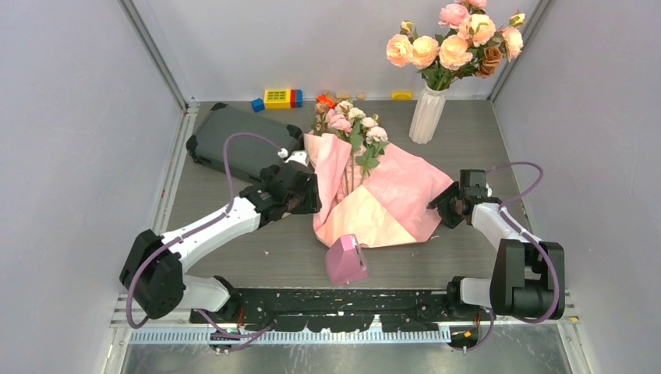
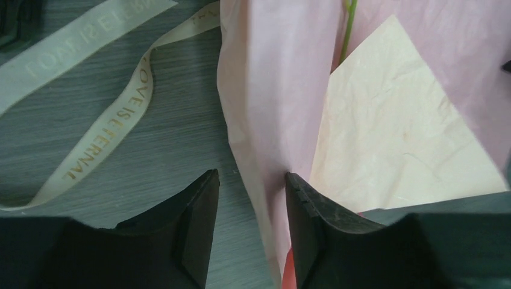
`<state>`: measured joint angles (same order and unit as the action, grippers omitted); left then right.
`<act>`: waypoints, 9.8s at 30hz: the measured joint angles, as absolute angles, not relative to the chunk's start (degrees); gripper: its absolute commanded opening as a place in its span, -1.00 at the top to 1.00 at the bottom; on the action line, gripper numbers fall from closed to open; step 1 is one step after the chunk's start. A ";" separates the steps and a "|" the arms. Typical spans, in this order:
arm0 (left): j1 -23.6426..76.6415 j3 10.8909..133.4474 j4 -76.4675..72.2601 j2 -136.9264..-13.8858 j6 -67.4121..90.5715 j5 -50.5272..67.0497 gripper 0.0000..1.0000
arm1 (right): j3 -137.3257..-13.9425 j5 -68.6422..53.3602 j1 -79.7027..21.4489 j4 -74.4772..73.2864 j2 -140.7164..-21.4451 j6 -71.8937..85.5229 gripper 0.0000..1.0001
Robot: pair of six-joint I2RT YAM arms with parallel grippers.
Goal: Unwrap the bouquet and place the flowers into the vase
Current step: Unfold the wrapping paper at the center of the board.
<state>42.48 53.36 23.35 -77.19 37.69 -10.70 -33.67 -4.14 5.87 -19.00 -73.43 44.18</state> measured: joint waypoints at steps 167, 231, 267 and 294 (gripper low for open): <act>35.75 70.15 29.45 -92.73 27.88 0.60 -0.66 | -38.85 -6.13 6.13 -17.56 -61.69 33.56 -0.52; 27.90 72.42 26.44 -94.08 24.16 14.85 -0.70 | -46.59 -28.86 -22.39 -34.09 -66.54 33.06 1.00; 26.87 73.36 39.07 -84.90 12.91 7.16 -0.75 | -53.84 -23.49 -29.54 -58.85 -48.58 45.08 -0.10; 26.87 73.25 39.09 -83.66 11.75 4.60 -0.74 | -50.04 -9.32 -30.68 -44.34 -67.13 45.71 0.13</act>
<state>26.87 73.25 39.09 -83.66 11.75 4.60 -50.04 -9.32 -30.68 -44.34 -67.13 45.71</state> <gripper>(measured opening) 0.873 0.451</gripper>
